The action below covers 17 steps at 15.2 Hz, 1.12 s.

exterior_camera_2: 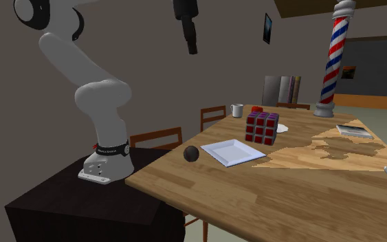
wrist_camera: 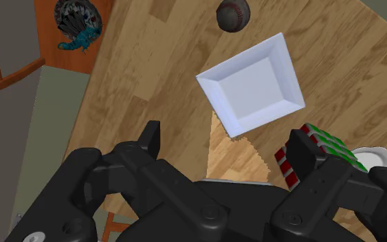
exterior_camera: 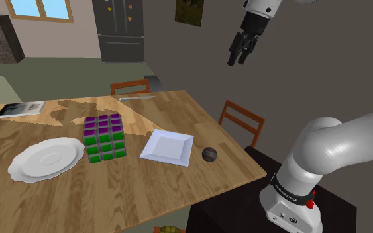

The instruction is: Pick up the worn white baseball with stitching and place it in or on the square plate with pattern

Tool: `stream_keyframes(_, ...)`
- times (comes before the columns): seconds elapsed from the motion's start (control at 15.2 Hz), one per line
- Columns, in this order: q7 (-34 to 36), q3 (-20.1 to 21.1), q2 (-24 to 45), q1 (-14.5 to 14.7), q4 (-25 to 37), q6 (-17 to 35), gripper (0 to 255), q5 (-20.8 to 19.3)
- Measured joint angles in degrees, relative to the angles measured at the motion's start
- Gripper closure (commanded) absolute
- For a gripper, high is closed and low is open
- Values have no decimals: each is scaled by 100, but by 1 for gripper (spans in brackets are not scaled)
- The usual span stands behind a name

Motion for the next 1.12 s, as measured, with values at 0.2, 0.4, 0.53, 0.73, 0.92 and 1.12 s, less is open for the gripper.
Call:
stream_keyframes(0.2, -91, -14, -19, 44, -218, 173, 0, 22)
stream_keyframes(0.4, -338, -81, -150, 128, -818, 577, 0, 50)
stream_keyframes(0.53, -489, -101, -185, 203, -1210, 888, 0, 88)
stream_keyframes(0.73, -772, -184, -203, 301, -1774, 1366, 0, 117)
stream_keyframes(0.92, -1026, -237, -189, 418, -2319, 1855, 0, 169)
stream_keyframes(1.12, -1294, -294, 12, 562, -2778, 2437, 0, 241)
